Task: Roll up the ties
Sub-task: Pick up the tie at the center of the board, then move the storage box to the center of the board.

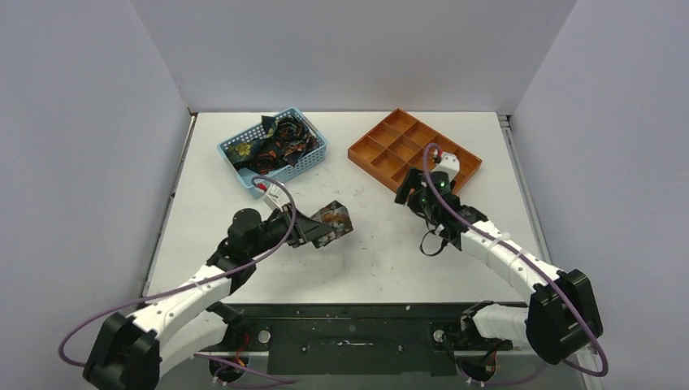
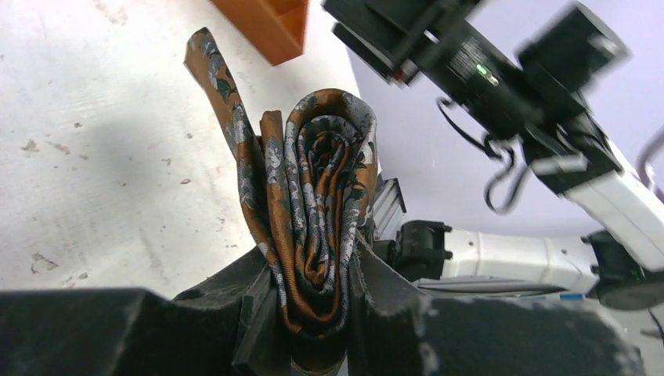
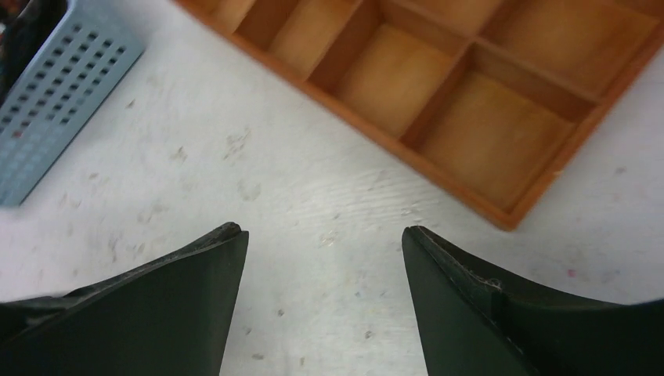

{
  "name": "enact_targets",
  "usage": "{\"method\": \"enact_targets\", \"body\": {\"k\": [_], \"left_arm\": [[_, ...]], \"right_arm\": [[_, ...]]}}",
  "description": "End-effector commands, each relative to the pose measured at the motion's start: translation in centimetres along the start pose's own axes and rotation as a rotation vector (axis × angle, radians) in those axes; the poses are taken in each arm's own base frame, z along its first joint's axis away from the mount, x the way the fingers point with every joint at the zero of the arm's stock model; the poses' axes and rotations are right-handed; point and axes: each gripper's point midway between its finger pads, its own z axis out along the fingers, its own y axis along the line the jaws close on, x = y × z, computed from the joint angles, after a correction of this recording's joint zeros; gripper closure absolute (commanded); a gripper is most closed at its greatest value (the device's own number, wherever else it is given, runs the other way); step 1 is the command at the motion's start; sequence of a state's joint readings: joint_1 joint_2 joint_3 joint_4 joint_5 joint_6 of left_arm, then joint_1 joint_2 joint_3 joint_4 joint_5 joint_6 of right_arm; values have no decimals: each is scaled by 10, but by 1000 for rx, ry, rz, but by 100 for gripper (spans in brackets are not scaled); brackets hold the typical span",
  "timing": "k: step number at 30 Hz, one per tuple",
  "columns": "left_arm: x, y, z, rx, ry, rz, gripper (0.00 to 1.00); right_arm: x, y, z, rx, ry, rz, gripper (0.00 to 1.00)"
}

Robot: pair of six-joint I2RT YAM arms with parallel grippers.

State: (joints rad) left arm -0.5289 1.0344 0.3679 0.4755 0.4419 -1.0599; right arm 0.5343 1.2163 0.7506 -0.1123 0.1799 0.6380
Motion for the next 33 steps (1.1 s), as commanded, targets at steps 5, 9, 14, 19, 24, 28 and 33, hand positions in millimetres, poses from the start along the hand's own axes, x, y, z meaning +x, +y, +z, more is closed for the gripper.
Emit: {"method": "enact_targets", "body": {"k": [5, 9, 14, 19, 24, 28, 33], "left_arm": [[-15, -52, -64, -31, -65, 263, 100], [-17, -61, -82, -30, -96, 296, 100], [-13, -60, -90, -50, -80, 327, 100], [-13, -58, -91, -52, -81, 344, 100], [-11, -57, -84, -47, -59, 337, 100], [-11, -55, -80, -40, -54, 336, 100], [-10, -55, -77, -33, -37, 337, 100]], "right_arm": [[-54, -51, 41, 214, -49, 77, 27], [-54, -61, 73, 290, -25, 67, 28], [-39, -75, 90, 358, 30, 31, 32], [-6, -88, 95, 391, 122, -22, 46], [13, -109, 85, 457, 195, -108, 71], [22, -130, 64, 536, 232, -147, 78], [4, -163, 29, 604, 163, -41, 66]]}}
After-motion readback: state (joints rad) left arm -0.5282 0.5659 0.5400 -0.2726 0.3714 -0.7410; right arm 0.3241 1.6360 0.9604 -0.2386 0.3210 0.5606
